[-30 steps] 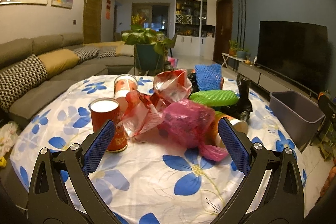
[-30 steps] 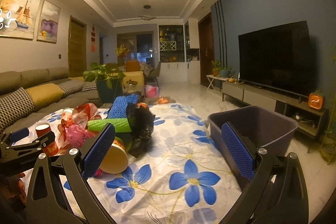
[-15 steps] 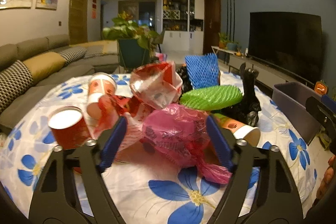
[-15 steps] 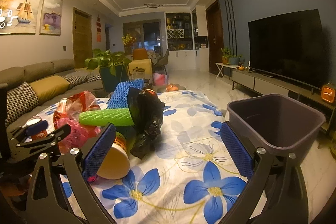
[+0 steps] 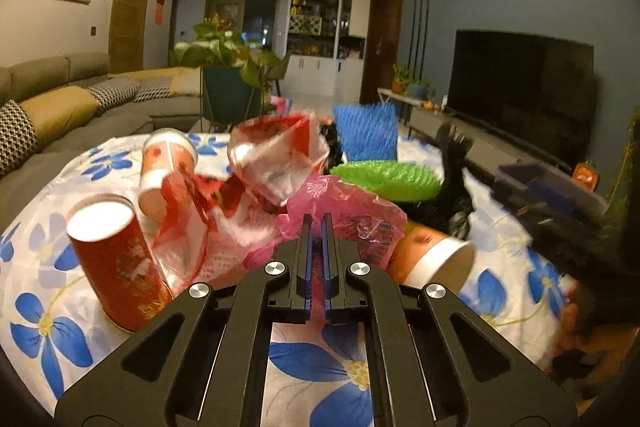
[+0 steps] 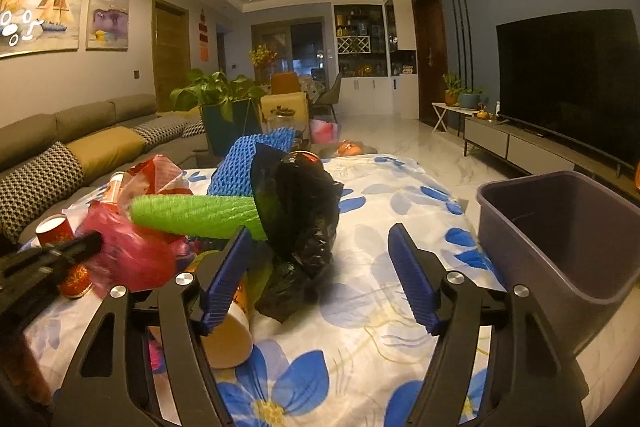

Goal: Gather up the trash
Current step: 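Grasp the pink plastic bag with the left tool while the right tool grasps the black bag, then lift the pink bag with the left tool while the right tool lifts the black bag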

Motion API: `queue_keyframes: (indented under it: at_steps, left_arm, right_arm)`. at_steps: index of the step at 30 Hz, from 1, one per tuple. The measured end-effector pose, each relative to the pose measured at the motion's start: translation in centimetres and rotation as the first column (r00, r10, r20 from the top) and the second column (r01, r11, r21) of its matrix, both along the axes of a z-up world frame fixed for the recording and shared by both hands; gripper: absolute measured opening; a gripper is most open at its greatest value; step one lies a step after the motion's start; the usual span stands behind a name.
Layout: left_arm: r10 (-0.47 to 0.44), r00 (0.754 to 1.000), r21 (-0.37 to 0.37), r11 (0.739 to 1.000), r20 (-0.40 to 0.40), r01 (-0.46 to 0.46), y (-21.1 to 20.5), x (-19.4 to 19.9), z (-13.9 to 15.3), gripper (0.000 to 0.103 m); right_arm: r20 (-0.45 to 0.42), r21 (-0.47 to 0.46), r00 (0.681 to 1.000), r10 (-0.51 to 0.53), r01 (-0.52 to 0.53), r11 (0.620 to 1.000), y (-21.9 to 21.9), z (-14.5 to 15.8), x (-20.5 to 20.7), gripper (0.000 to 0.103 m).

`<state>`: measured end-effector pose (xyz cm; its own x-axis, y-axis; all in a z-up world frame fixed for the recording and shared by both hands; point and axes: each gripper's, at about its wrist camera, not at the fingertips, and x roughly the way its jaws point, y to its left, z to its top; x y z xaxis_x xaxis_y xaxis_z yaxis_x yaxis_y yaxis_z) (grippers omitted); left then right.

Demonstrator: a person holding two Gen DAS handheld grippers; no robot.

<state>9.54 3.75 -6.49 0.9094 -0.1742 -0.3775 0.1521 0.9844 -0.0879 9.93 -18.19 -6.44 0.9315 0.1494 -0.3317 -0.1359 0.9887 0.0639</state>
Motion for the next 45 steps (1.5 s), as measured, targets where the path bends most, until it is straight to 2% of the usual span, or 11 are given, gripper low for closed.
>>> queue_keyframes:
  at_steps: [4, 10, 14, 19, 24, 26, 30, 35, 45]
  left_arm:
    - [0.003, 0.998, -0.017, 1.0, 0.064, -0.002, 0.9, -1.3, 1.9, 0.003]
    - [0.062, 0.992, -0.05, 0.997, 0.108, -0.057, 2.6, -2.0, 3.0, 0.003]
    - [0.095, 0.987, -0.048, 0.995, 0.131, -0.09, 3.3, -2.4, 3.6, 0.003]
    - [0.089, 0.988, -0.062, 0.995, 0.125, -0.082, 3.7, -2.2, 3.7, 0.003]
    - [0.064, 0.992, -0.064, 0.996, 0.106, -0.057, 3.2, -2.0, 3.3, 0.003]
    - [0.059, 0.992, -0.055, 0.997, 0.108, -0.053, 3.1, -1.8, 3.1, 0.003]
    - [0.054, 0.992, -0.052, 0.998, 0.112, -0.048, 2.9, -2.0, 3.2, 0.003]
    - [0.047, 0.992, -0.063, 0.997, 0.114, -0.04, 2.9, -2.1, 3.3, 0.003]
    - [0.001, 0.992, -0.063, 0.998, 0.127, 0.007, 1.2, -2.7, 3.8, 0.003]
  right_arm:
    - [0.002, -0.02, 1.0, 0.017, -0.017, 1.0, 0.5, 0.2, 0.8, 0.068]
    - [-0.02, -0.024, 0.999, 0.033, -0.033, 0.999, 1.2, -0.1, 2.6, 0.067]
    - [-0.043, -0.033, 0.998, 0.041, -0.042, 0.999, 1.8, -0.3, 3.8, 0.06]
    - [-0.089, -0.027, 0.994, 0.064, -0.067, 0.997, 2.1, -0.7, 5.0, 0.042]
    - [-0.116, -0.016, 0.99, 0.086, -0.088, 0.996, 1.9, -1.0, 5.6, 0.013]
    - [-0.104, -0.019, 0.991, 0.084, -0.086, 0.996, 1.8, -0.8, 5.2, 0.007]
    - [-0.048, -0.043, 0.997, 0.055, -0.057, 0.997, 0.8, 0.0, 4.1, 0.005]
    - [0.026, -0.031, 1.0, 0.004, -0.004, 1.0, -0.9, 1.9, 2.1, 0.005]
    - [0.113, -0.035, 0.992, -0.049, 0.053, 0.998, -2.9, 4.3, -1.9, 0.005]
